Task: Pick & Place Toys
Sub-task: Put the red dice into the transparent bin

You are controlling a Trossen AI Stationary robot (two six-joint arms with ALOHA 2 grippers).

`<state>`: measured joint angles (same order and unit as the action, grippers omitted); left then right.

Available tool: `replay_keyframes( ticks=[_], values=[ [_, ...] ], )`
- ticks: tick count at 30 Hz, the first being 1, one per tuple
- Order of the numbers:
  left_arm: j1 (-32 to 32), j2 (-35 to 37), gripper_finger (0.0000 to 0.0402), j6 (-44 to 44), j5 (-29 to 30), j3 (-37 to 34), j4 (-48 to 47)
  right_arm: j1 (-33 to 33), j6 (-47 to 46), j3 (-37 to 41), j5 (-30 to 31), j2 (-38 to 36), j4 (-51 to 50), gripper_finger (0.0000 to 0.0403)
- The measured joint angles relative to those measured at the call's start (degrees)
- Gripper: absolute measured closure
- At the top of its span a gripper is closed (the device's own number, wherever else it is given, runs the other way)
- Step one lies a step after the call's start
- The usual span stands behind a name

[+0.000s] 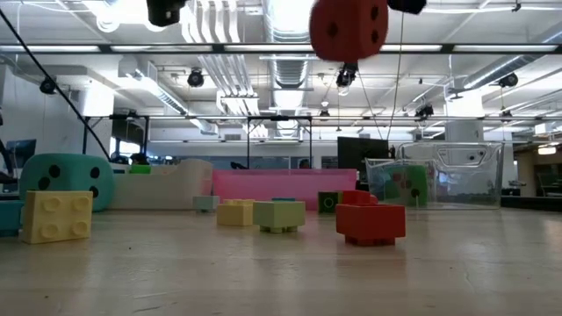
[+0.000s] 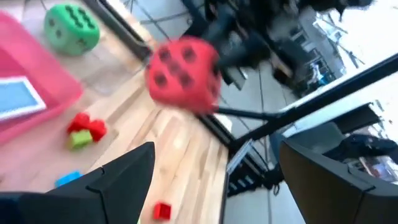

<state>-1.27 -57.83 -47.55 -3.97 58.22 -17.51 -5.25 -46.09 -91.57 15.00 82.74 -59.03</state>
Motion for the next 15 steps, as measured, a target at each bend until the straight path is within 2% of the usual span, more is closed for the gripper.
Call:
replay_keyframes(
  ticks=[5, 15],
  values=[
    [-0.01, 2.27, 0.006, 1.49, -0.69, -0.02, -6.11, 5.88, -4.15, -0.02, 0.48, -0.02, -5.91, 0.0287],
    [0.05, 2.98, 0.006, 2.8, -3.42, -0.04, -11.87, 17.27, -4.94, -0.02, 0.16, 0.84, -18.75, 0.0287]
  ],
)
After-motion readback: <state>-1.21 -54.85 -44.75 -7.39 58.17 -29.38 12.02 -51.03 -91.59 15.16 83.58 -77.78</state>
